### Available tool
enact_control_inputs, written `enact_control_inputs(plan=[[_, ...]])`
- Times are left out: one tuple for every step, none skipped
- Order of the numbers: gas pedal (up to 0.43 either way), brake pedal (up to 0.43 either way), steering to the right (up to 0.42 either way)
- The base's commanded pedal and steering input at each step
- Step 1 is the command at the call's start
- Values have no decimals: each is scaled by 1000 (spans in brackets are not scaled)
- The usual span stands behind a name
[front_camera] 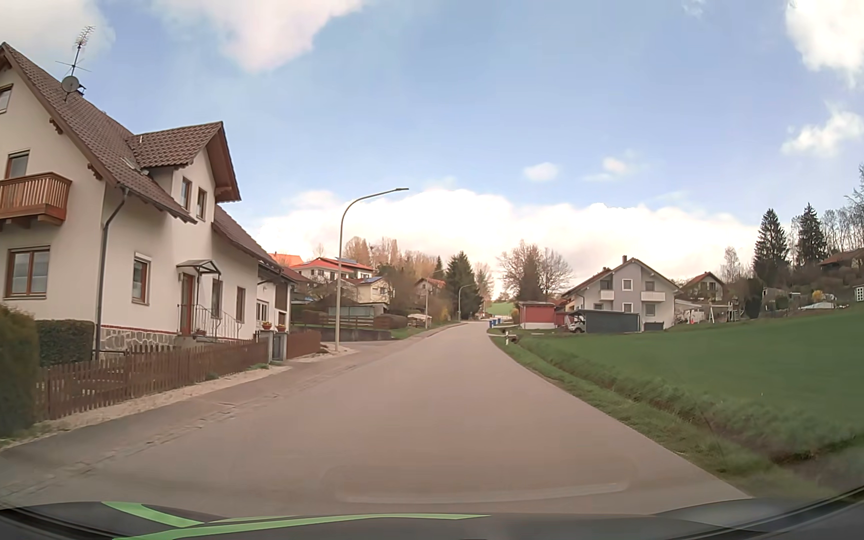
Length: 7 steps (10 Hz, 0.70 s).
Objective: Follow the waypoints while adhering to traffic rules and regulations
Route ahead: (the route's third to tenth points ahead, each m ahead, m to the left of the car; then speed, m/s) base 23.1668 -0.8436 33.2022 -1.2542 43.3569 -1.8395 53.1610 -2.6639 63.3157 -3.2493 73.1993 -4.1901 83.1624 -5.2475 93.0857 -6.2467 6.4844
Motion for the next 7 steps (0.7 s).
enact_control_inputs(plan=[[350,0,56],[350,0,43],[350,0,38],[350,0,37],[350,0,34],[350,0,30],[350,0,29]])
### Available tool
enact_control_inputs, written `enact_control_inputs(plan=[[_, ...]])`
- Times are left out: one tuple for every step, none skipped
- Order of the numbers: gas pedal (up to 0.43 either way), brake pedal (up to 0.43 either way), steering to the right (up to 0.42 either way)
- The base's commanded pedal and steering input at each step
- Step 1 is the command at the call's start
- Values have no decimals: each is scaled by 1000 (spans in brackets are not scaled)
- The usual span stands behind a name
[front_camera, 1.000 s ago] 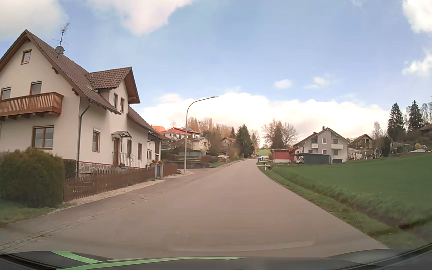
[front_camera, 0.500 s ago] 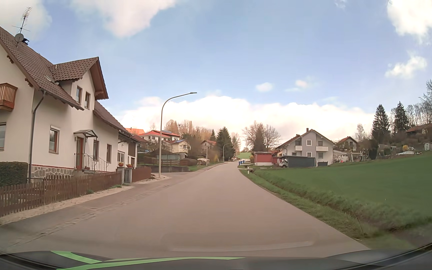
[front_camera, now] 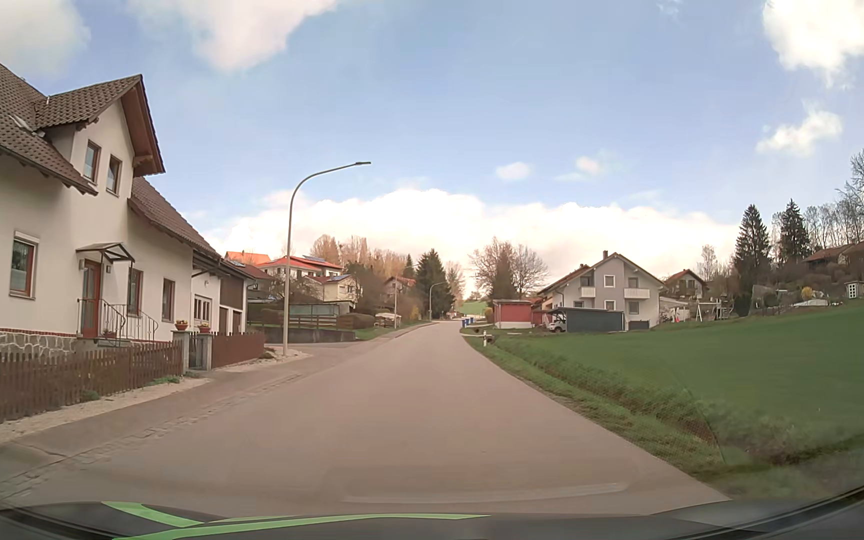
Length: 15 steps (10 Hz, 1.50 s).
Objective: Follow the waypoints while adhering to traffic rules and regulations
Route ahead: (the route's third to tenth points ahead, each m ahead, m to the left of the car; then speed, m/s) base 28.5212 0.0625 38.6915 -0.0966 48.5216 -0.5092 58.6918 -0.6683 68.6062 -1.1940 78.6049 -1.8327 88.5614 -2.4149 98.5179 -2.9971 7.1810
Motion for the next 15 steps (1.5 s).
enact_control_inputs(plan=[[350,0,26],[350,0,16],[350,0,10],[350,0,6],[350,0,5],[350,0,5],[350,0,5],[350,0,5],[350,0,5],[350,0,3],[350,0,3],[350,0,3],[350,0,3],[350,0,2],[350,0,1]])
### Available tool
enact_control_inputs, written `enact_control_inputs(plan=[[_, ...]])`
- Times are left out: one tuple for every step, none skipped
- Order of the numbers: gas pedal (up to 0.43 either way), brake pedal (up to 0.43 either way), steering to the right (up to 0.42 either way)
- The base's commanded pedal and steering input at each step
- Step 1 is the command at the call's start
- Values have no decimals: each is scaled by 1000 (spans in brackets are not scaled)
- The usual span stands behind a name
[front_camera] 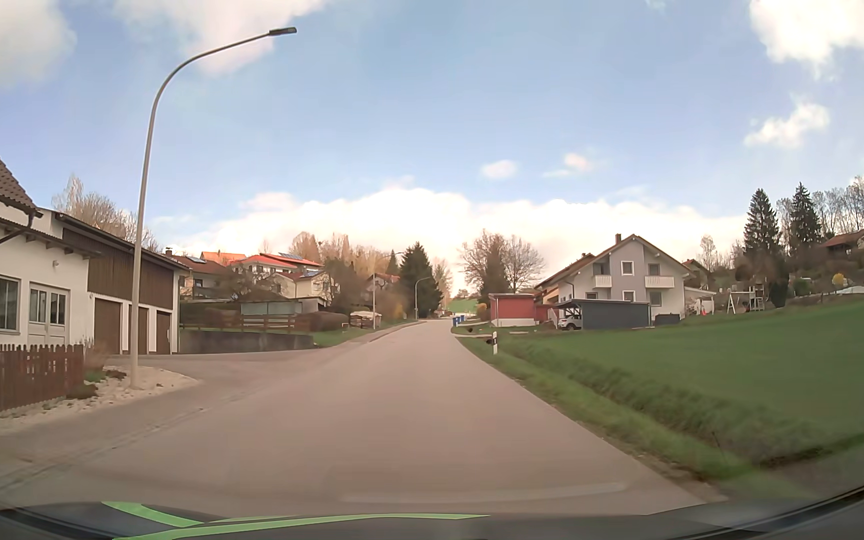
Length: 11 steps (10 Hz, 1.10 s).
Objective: Follow the waypoints while adhering to traffic rules and regulations
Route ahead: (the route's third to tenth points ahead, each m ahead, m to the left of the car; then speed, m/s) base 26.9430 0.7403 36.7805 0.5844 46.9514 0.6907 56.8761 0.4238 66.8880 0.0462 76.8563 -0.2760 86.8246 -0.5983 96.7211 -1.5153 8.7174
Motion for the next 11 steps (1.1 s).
enact_control_inputs(plan=[[339,0,0],[339,0,0],[339,0,0],[339,0,-1],[339,0,-1],[339,0,0],[339,0,0],[339,0,0],[339,0,0],[339,0,0],[339,0,0]])
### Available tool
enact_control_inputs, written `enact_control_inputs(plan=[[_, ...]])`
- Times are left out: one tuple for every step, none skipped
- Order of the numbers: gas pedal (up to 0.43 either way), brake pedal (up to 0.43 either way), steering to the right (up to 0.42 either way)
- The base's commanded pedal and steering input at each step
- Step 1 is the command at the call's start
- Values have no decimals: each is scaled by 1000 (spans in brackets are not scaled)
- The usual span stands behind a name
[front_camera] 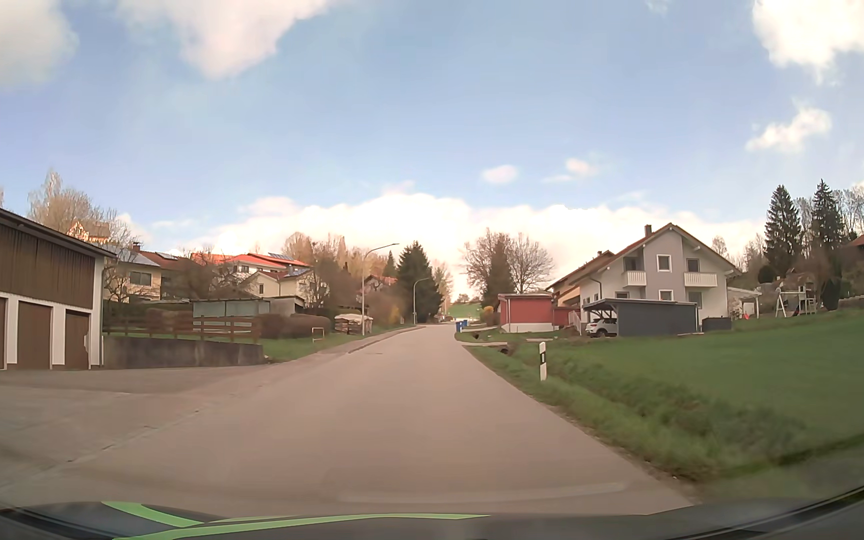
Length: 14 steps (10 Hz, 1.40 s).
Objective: Follow the waypoints while adhering to traffic rules and regulations
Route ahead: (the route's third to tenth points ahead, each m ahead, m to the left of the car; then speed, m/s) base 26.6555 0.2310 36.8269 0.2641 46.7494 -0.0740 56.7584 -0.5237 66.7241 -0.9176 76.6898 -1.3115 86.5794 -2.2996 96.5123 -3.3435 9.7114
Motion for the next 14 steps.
enact_control_inputs(plan=[[339,0,0],[339,0,0],[339,0,0],[331,0,0],[331,0,0],[331,0,0],[331,0,0],[331,0,0],[331,0,0],[331,0,0],[331,0,0],[331,0,0],[331,0,0],[331,0,0]])
